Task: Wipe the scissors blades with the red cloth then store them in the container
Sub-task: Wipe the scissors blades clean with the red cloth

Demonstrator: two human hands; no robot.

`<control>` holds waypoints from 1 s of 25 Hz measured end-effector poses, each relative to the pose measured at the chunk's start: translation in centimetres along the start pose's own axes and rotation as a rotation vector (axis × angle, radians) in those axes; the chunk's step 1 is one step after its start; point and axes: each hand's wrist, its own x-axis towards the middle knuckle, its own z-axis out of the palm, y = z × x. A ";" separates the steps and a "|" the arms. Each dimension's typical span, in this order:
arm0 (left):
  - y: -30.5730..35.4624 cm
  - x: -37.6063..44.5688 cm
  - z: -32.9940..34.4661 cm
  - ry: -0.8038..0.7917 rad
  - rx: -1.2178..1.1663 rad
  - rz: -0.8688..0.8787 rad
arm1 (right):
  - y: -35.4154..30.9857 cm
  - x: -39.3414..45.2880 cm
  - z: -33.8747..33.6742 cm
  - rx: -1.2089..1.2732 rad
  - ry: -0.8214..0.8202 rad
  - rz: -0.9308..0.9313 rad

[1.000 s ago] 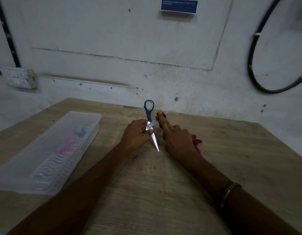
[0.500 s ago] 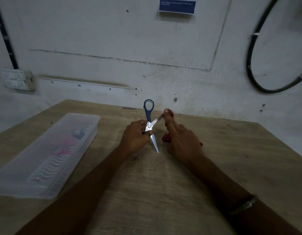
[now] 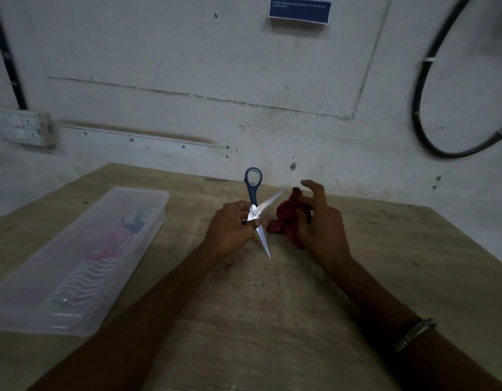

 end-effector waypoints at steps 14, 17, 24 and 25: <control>0.1 0.0 0.0 -0.010 -0.081 0.012 | 3.9 2.9 -5.8 -0.261 -0.352 0.494; 0.3 -0.1 -0.1 -0.012 -0.071 0.024 | 3.8 3.3 -6.8 -0.410 -0.457 0.471; 0.4 -0.1 -0.1 -0.022 -0.050 0.034 | 1.0 2.2 -4.3 0.259 -0.168 0.314; 0.3 -0.1 -0.1 -0.021 -0.046 0.037 | 0.8 1.9 -4.0 0.374 -0.182 0.368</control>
